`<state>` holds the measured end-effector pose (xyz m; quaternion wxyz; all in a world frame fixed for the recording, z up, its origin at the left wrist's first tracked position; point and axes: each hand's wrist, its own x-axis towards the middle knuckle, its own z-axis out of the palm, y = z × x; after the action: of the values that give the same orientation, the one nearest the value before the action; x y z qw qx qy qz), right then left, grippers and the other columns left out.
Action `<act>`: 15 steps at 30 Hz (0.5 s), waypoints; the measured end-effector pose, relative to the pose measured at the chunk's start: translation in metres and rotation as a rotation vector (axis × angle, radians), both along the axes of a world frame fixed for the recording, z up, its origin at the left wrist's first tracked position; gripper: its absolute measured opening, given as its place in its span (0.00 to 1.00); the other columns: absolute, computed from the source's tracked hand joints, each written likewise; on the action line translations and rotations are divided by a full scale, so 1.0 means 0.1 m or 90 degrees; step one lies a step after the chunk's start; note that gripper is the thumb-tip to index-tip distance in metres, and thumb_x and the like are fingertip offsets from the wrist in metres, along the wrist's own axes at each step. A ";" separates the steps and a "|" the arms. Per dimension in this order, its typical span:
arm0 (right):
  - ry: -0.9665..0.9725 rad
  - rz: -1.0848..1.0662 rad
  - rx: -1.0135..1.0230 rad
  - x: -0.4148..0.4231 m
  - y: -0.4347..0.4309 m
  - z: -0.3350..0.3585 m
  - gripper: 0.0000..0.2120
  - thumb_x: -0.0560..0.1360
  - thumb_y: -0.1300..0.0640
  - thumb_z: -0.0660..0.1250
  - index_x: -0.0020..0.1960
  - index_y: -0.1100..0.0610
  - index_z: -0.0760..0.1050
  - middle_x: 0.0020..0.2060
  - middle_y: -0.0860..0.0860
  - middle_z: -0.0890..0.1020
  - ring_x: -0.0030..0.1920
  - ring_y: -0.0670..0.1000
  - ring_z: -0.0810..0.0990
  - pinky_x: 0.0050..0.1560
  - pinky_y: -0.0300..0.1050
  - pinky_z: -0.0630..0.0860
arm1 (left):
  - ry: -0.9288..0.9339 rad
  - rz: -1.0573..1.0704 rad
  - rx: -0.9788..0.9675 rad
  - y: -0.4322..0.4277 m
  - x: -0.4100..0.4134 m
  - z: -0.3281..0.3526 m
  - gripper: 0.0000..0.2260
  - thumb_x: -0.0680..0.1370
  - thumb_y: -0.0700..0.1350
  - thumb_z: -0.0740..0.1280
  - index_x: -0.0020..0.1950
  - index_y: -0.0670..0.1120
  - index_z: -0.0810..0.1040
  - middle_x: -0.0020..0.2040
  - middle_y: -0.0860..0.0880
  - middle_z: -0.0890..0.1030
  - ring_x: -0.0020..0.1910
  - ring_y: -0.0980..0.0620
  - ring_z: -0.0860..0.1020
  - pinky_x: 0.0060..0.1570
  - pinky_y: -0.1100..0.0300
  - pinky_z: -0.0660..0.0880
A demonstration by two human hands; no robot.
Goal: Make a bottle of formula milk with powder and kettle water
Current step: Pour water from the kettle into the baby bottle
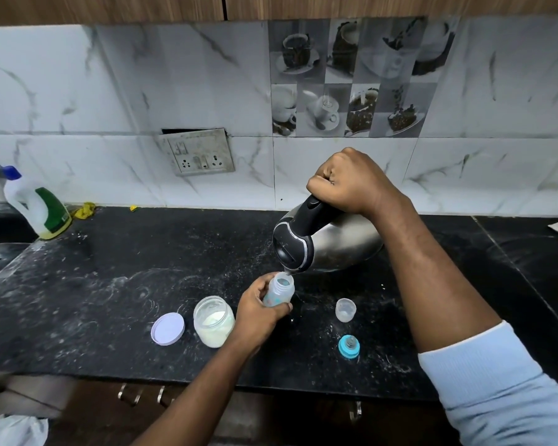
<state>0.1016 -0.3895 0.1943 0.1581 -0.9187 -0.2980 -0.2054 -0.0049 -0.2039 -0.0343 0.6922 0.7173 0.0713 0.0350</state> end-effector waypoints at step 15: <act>-0.014 0.003 -0.023 -0.05 0.07 -0.01 0.18 0.67 0.50 0.61 0.27 0.61 0.61 0.21 0.53 0.60 0.26 0.52 0.56 0.28 0.44 0.57 | -0.002 0.002 0.000 -0.03 0.07 0.00 0.27 0.68 0.28 0.78 0.58 0.54 0.81 0.54 0.55 0.86 0.53 0.60 0.83 0.50 0.67 0.78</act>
<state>0.0967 -0.3824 0.1932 0.1389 -0.9182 -0.3058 -0.2099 0.0023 -0.2069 -0.0338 0.6923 0.7171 0.0710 0.0373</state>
